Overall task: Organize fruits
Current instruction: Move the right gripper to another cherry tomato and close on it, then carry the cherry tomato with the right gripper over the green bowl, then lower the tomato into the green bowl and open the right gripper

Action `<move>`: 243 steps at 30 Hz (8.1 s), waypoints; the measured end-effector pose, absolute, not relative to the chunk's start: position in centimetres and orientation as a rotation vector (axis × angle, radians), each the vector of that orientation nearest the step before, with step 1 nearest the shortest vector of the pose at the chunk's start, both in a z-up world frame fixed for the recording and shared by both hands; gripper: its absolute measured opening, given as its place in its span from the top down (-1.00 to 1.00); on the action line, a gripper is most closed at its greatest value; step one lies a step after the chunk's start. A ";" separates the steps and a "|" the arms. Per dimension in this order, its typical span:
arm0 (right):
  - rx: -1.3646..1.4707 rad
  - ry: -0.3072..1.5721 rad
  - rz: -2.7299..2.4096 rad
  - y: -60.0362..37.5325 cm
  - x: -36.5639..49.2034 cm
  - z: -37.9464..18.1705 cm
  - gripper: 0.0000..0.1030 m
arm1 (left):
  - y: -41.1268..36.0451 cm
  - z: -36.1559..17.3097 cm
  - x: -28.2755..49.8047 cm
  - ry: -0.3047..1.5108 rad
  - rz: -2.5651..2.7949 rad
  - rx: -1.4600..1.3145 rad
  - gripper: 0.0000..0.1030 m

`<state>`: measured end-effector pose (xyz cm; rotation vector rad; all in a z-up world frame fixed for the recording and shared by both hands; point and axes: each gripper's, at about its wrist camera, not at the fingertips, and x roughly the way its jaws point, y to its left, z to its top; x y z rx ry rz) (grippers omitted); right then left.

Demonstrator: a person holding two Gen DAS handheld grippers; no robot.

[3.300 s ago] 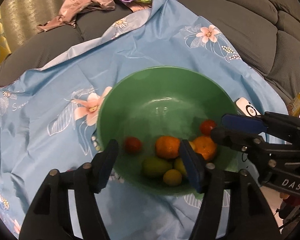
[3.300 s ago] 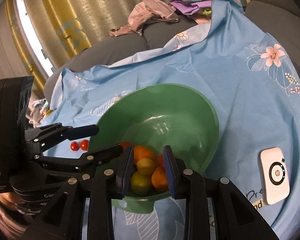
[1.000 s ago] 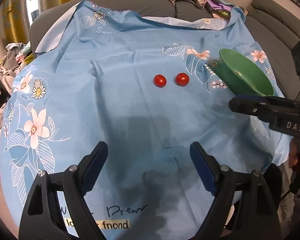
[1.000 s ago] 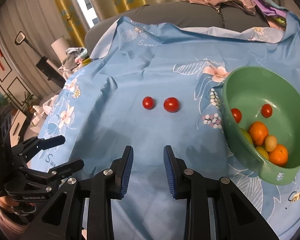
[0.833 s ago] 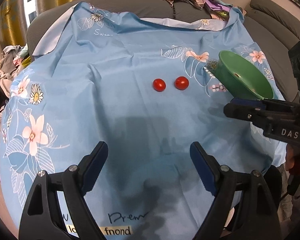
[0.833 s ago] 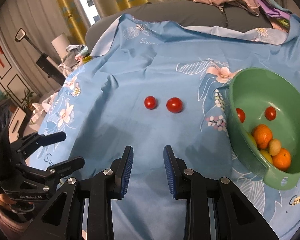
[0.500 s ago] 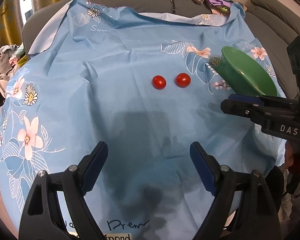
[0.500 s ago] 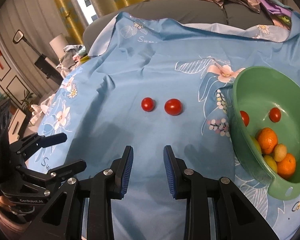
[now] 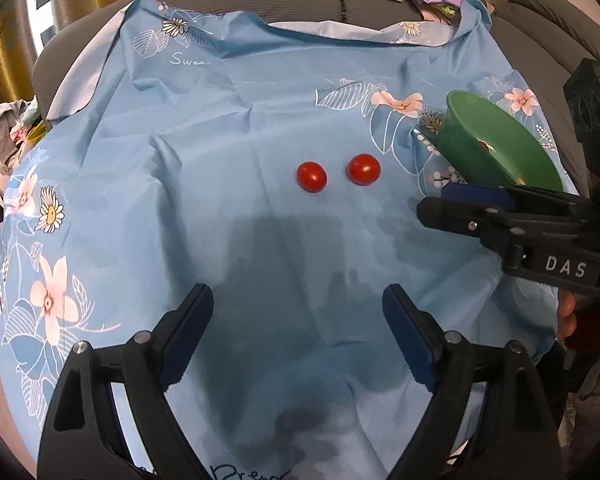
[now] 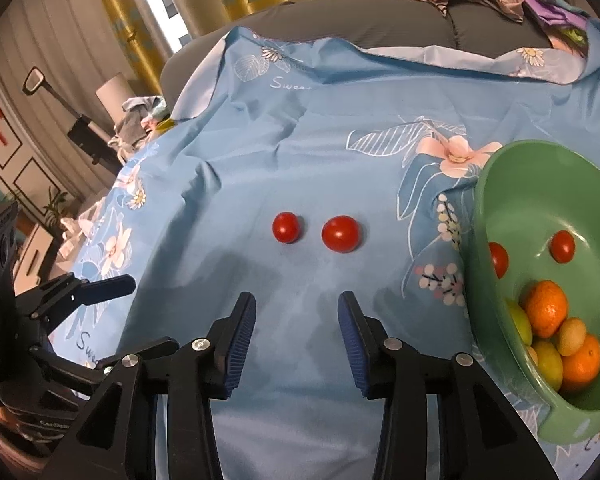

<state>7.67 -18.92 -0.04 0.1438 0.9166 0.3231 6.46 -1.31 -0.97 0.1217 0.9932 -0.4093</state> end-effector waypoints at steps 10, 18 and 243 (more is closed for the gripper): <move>0.166 0.917 0.344 -19.4 8.3 -0.6 0.16 | -2.9 -0.6 7.7 1.008 -0.407 0.166 -0.70; 0.180 0.923 0.364 -20.1 8.6 -1.2 0.16 | -4.2 -0.9 8.2 1.041 -0.405 0.187 -0.70; 0.121 0.864 -0.036 -35.1 1.5 9.8 0.13 | -19.7 10.8 7.5 0.846 -0.516 0.312 -0.99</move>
